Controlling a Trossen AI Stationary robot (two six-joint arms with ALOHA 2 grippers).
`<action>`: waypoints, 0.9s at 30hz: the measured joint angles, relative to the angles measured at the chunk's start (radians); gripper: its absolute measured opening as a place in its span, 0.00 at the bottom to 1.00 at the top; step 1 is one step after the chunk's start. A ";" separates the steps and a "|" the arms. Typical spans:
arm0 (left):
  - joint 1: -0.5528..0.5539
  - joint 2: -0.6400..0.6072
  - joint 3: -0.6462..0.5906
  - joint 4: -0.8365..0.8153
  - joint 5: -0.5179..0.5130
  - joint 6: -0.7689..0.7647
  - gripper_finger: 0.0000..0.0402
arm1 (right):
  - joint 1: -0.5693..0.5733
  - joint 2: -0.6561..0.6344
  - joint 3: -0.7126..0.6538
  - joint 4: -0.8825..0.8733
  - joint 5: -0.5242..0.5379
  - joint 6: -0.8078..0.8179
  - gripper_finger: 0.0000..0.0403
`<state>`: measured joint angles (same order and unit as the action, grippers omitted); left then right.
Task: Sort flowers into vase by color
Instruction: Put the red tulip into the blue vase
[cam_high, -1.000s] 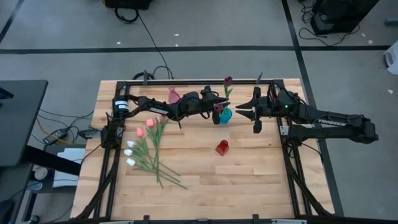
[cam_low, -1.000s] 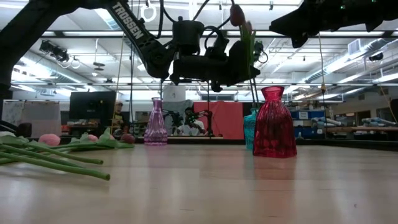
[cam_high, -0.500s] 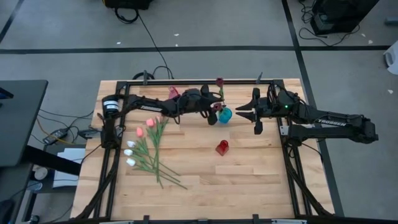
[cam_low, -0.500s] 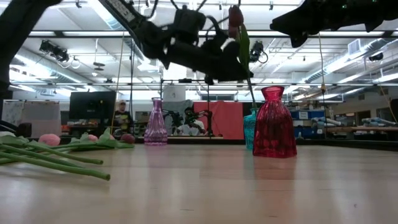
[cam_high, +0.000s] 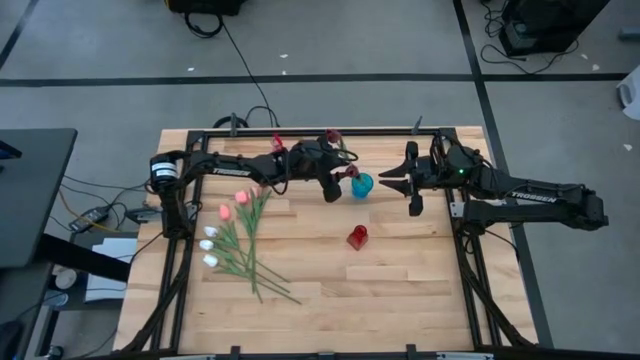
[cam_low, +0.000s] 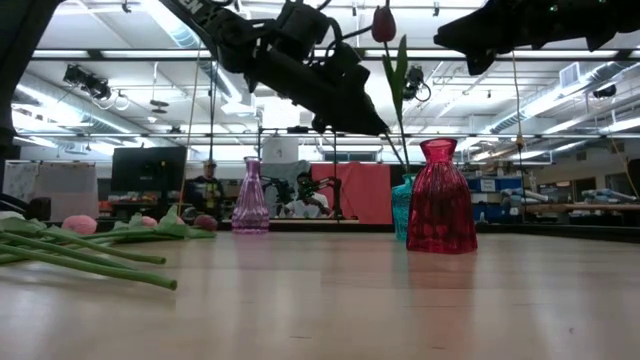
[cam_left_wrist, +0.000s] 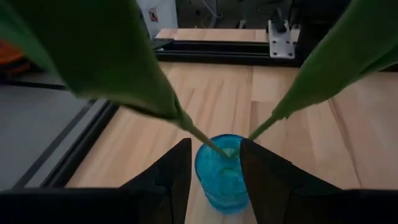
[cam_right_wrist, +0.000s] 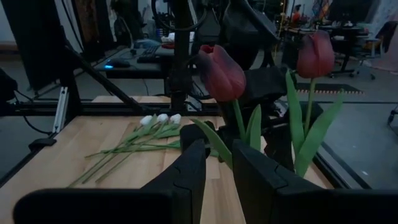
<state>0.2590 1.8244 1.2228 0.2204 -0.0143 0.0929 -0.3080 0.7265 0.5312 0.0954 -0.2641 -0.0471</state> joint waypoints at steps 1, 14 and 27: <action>-0.001 -0.005 0.000 -0.025 0.000 -0.006 0.35 | 0.000 0.000 0.000 0.000 0.000 0.001 0.22; -0.048 -0.138 0.000 -0.391 -0.084 0.007 0.32 | 0.000 -0.003 0.000 -0.011 -0.002 -0.009 0.22; -0.169 -0.279 0.000 -0.975 -0.262 -0.367 0.30 | 0.001 -0.009 0.000 -0.032 -0.019 -0.008 0.22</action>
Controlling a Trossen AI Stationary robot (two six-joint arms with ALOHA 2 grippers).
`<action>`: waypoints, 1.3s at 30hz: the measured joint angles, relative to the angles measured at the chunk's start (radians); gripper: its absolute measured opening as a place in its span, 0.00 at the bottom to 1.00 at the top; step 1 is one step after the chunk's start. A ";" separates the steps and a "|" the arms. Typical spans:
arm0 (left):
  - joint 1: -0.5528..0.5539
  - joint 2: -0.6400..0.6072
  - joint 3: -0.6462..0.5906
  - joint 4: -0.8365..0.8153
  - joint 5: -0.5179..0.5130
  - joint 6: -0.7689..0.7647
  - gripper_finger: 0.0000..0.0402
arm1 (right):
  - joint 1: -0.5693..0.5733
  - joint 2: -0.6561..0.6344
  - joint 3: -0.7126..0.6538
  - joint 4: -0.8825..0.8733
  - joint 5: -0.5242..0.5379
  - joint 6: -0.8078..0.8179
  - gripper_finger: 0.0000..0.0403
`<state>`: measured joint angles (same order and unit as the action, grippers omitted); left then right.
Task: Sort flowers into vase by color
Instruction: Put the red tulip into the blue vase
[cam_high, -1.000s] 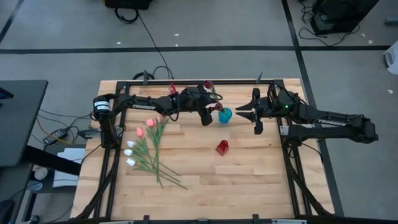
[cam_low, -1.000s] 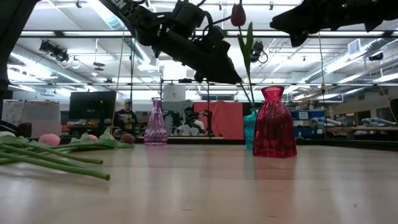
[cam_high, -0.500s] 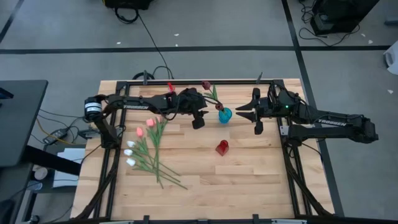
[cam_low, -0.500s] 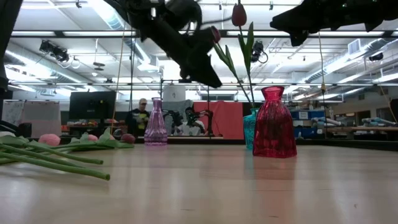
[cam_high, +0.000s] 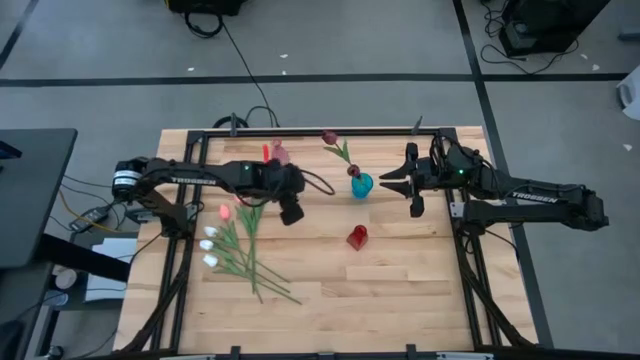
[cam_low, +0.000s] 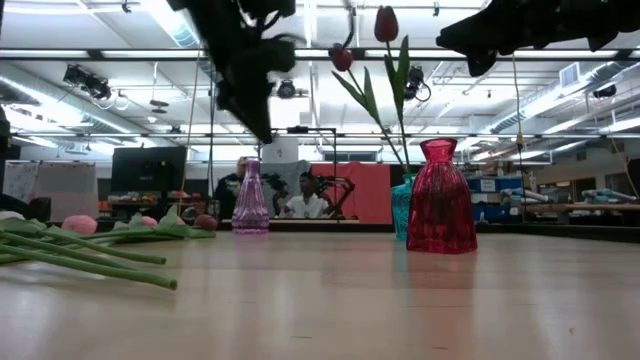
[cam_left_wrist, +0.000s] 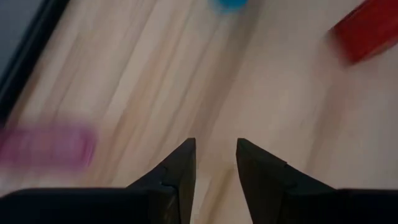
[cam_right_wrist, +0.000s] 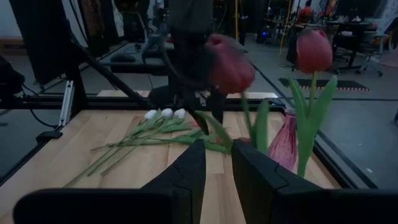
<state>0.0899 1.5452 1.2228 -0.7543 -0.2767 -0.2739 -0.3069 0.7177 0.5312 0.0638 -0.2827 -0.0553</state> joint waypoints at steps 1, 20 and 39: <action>-0.006 0.000 0.000 -0.047 -0.023 -0.061 0.30 | 0.000 0.000 0.000 0.000 0.000 0.000 0.22; 0.126 0.164 -0.169 -0.157 -0.025 -0.415 0.30 | 0.007 0.000 0.000 -0.011 0.000 0.001 0.22; 0.201 0.143 -0.288 0.048 0.042 -0.366 0.03 | 0.064 0.022 0.000 0.016 0.038 -0.010 0.22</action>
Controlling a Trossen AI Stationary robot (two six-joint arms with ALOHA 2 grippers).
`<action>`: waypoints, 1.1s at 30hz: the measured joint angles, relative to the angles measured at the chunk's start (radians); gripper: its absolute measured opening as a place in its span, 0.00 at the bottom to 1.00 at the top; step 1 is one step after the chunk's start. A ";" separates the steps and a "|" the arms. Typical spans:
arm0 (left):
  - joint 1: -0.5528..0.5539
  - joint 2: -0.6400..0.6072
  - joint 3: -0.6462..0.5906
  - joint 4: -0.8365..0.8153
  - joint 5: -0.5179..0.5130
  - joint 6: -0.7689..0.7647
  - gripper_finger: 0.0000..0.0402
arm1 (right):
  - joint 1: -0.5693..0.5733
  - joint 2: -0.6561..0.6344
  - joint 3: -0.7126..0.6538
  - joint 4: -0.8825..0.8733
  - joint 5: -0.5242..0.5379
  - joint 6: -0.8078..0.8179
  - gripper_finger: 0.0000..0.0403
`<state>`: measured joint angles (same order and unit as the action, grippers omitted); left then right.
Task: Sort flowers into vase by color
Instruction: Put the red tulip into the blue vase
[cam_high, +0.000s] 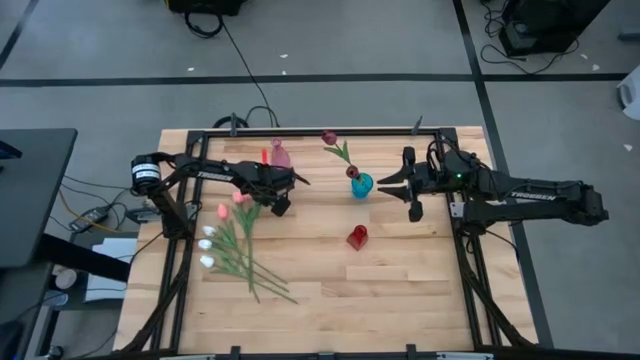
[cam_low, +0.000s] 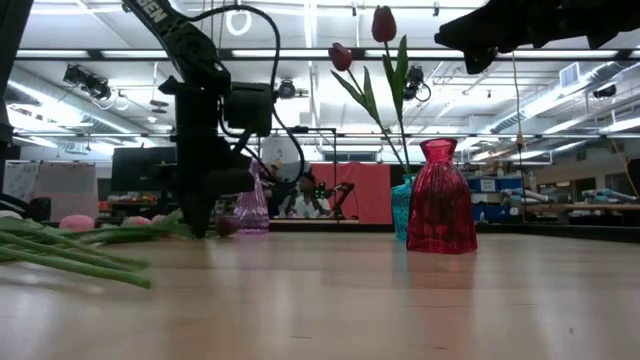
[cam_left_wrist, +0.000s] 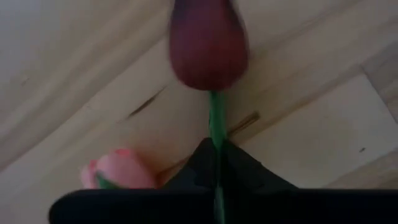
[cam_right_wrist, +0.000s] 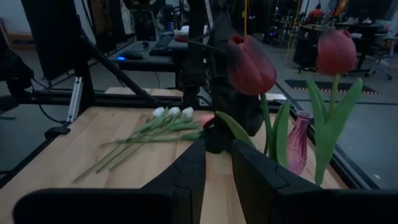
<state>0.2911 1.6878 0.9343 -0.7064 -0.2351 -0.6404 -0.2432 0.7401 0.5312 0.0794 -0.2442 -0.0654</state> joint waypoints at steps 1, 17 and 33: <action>-0.011 -0.005 0.008 -0.008 -0.007 0.004 0.03 | 0.000 0.001 0.000 0.001 0.000 0.000 0.22; -0.392 -0.228 0.068 0.194 0.170 0.137 0.03 | 0.001 -0.015 0.000 0.002 0.046 0.019 0.22; -0.476 -0.238 0.165 0.865 -0.114 0.670 0.03 | 0.000 -0.009 0.000 0.025 0.040 0.022 0.22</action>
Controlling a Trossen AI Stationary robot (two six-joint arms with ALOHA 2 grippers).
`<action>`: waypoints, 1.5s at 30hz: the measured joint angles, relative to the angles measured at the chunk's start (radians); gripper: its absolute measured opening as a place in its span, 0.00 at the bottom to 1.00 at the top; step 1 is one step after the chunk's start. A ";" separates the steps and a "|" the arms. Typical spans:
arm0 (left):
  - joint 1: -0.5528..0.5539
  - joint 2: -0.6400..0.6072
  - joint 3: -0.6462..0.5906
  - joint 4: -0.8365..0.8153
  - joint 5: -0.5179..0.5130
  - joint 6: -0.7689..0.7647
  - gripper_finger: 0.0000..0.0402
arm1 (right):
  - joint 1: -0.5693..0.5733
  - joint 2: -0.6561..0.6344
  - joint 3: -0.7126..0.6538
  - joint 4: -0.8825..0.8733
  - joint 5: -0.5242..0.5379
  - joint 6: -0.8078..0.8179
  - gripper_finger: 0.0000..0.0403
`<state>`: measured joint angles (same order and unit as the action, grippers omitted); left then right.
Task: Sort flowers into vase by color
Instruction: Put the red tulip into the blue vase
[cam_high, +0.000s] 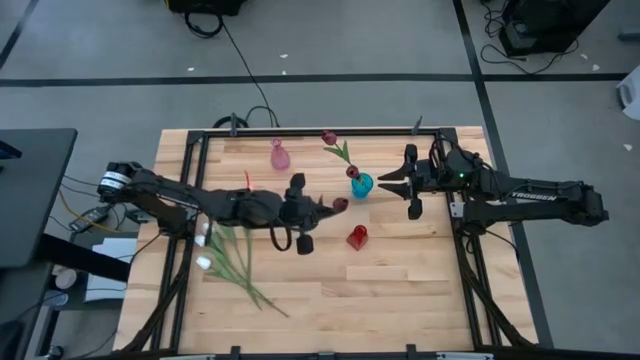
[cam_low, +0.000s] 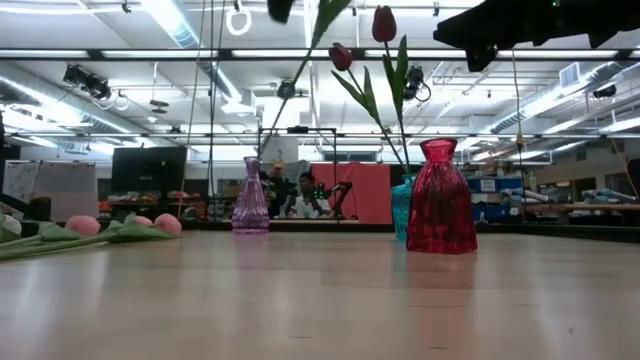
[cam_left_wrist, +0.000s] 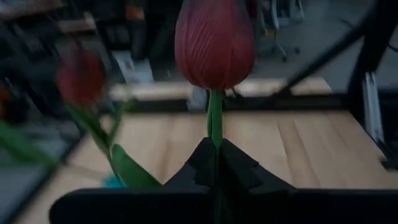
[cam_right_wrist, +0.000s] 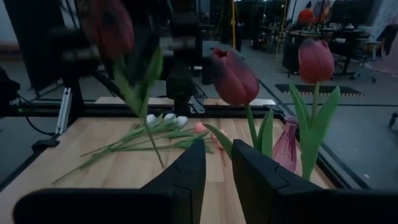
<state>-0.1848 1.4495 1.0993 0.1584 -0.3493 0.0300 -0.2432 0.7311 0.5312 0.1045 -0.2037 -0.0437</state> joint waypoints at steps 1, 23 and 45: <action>0.001 -0.001 0.011 0.018 -0.007 0.018 0.03 | 0.000 0.000 0.000 -0.002 -0.002 -0.001 0.22; 0.250 -0.029 0.078 0.340 0.202 0.034 0.03 | -0.031 -0.074 0.000 -0.117 0.020 -0.012 0.22; 0.395 0.070 0.184 0.576 0.264 0.011 0.03 | -0.036 -0.098 0.000 -0.098 0.036 -0.027 0.22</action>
<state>0.2102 1.5193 1.2833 0.7346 -0.0853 0.0409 -0.2790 0.6335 0.5308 0.0064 -0.1681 -0.0711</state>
